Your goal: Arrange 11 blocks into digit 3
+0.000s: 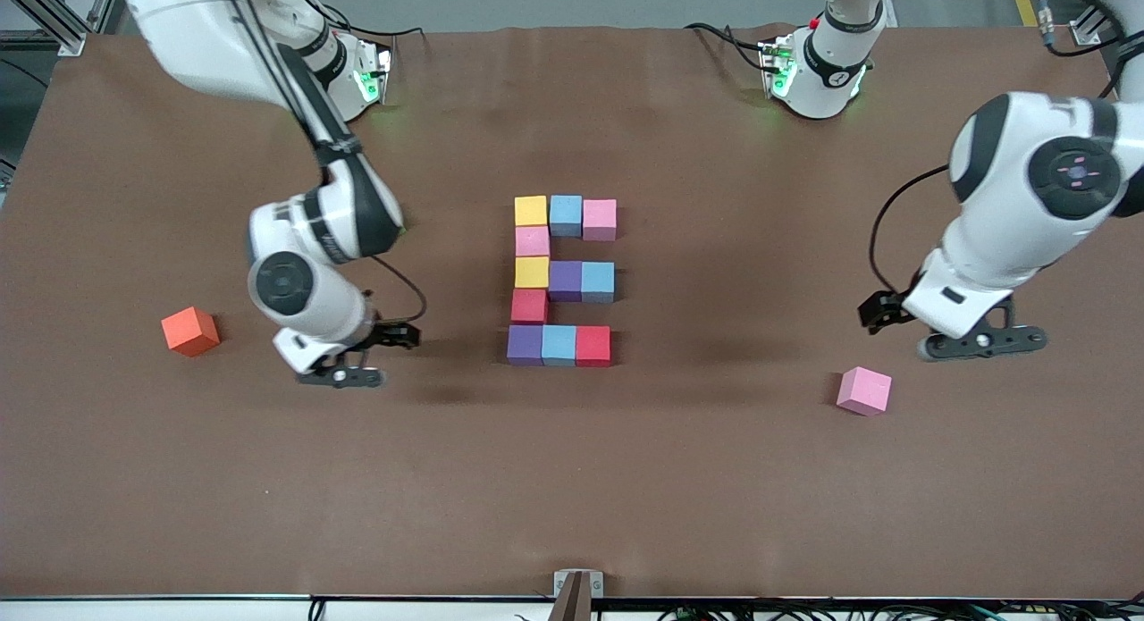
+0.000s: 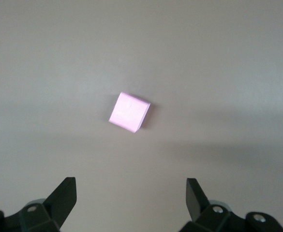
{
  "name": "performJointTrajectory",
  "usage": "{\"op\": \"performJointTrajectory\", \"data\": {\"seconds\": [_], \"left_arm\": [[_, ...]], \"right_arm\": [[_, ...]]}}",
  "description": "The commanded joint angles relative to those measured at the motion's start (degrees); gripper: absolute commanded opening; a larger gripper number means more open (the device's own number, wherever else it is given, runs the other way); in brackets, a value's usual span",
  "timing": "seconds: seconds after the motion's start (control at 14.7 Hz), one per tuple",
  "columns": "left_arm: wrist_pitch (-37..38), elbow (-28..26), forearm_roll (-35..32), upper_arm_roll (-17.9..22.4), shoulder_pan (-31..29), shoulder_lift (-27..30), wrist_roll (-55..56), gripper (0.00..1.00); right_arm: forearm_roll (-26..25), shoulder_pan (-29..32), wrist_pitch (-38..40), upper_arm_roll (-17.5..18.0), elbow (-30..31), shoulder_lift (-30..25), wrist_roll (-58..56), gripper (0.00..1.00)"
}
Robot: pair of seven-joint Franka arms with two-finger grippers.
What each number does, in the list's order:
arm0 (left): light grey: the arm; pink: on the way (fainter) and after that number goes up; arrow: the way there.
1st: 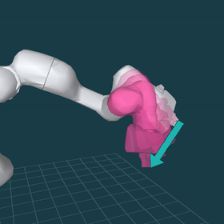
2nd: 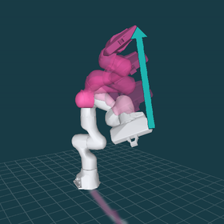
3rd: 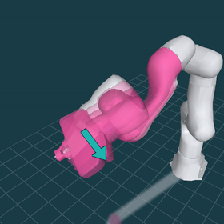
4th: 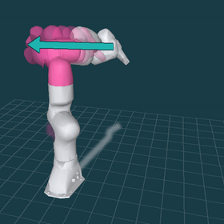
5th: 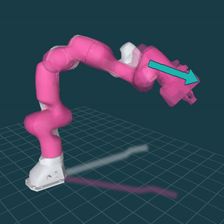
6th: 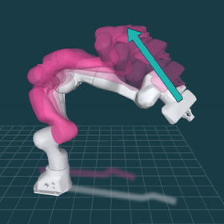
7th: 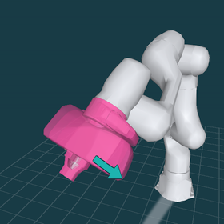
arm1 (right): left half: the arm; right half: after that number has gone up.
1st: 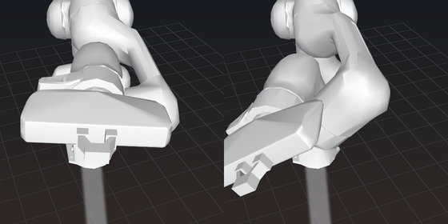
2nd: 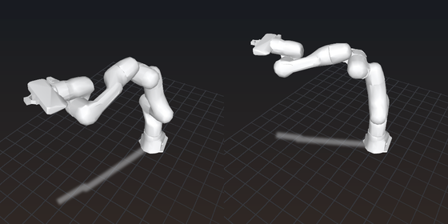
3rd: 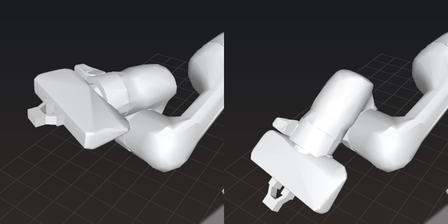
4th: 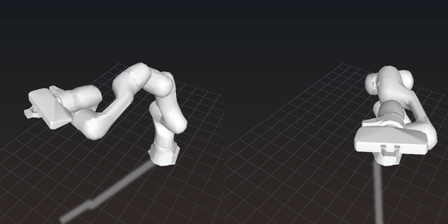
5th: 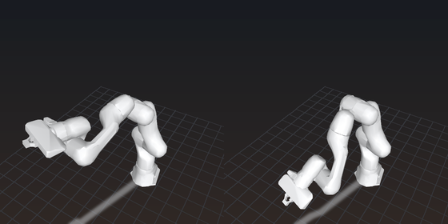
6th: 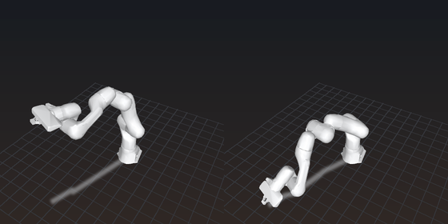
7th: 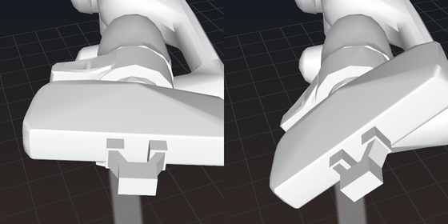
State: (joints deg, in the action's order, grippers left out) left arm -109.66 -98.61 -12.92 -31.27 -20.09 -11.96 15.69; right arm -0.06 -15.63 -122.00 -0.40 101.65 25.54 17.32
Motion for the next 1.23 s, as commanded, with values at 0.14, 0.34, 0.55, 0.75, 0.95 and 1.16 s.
{"op": "performJointTrajectory", "data": {"seconds": [0.14, 0.34, 0.55, 0.75, 0.95, 1.16], "left_arm": [[15.87, 9.75, 8.08, -0.20, -6.00, 5.00, -13.40, 1.00], [16.85, 9.76, 8.44, -0.02, -7.24, 8.79, -13.85, 1.00], [17.82, 9.84, 11.23, 0.06, -8.38, 10.99, -15.08, 1.00], [17.82, 9.93, 11.86, 0.42, -8.48, 12.13, -15.34, 1.00], [17.82, 9.93, 11.78, 8.54, -0.52, 12.14, -15.34, 1.00], [17.82, 9.93, 11.86, 22.44, 12.94, 12.14, -15.34, 1.00]], "right_arm": [[-1.25, 7.89, 12.28, 0.93, 0.92, -9.88, -5.46, 1.00], [-5.65, 8.95, 21.43, 0.93, -2.23, -13.58, -5.98, 1.00], [-5.66, 11.40, 26.36, 0.93, -4.96, -15.25, -11.14, 1.00], [-5.57, 14.83, 27.96, 1.02, -7.16, -16.04, -15.56, 1.00], [-5.57, 16.86, 29.71, 0.93, -11.02, -15.87, -18.37, 1.00], [-5.48, 18.27, 31.47, 0.93, -15.16, -15.61, -18.47, 1.00]]}}
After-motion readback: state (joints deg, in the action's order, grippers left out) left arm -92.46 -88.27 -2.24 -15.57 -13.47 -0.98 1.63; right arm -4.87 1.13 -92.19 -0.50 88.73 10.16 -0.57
